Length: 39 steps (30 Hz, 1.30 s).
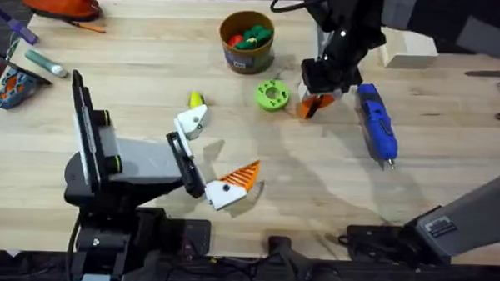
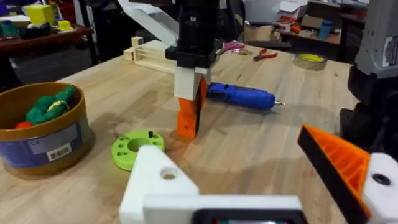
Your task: Pick up the gripper from the table and insert it into the empty holder that is missing its gripper. Then pick up a screw, insert it into the mounting hole, and use the screwdriver to tighten it. Finally, clean up the table by picking up the vegetable and placing it into the bucket.
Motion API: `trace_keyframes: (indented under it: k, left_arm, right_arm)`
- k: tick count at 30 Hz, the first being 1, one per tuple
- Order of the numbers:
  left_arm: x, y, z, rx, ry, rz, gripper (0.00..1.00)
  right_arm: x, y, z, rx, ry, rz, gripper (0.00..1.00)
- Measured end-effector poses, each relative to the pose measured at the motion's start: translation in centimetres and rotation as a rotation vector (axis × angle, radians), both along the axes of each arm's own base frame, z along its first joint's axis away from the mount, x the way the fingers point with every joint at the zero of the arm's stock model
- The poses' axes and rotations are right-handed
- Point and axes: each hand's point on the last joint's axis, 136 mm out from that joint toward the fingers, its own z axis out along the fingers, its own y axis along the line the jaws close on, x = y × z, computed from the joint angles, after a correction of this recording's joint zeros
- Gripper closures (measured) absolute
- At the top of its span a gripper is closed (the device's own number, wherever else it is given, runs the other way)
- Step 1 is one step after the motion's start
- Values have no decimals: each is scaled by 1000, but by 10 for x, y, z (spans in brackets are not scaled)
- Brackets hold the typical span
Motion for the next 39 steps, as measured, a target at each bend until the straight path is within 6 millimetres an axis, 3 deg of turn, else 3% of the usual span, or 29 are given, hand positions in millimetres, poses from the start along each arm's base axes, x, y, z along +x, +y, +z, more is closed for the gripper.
trace_keyframes:
  k: [16, 19, 25, 29, 33, 39]
  left_arm:
    - [0, 0, 0, 0, 0, 0, 16]
    - [0, 0, 0, 0, 0, 0, 15]
    - [0, 0, 0, 0, 0, 0, 15]
    - [0, 0, 0, 0, 0, 0, 16]
    - [0, 0, 0, 0, 0, 0, 15]
    - [0, 0, 0, 0, 0, 0, 15]
  right_arm:
    - [0, 0, 4, 5, -10, 0, 989]
    - [-1, -1, 20, 27, -54, 0, 990]
    - [-9, 2, 84, 143, -213, 4, 990]
    - [-17, 9, 109, 233, -264, 15, 991]
    - [-20, 25, 116, 348, -300, 42, 991]
    - [-33, 41, 99, 552, -272, 38, 991]
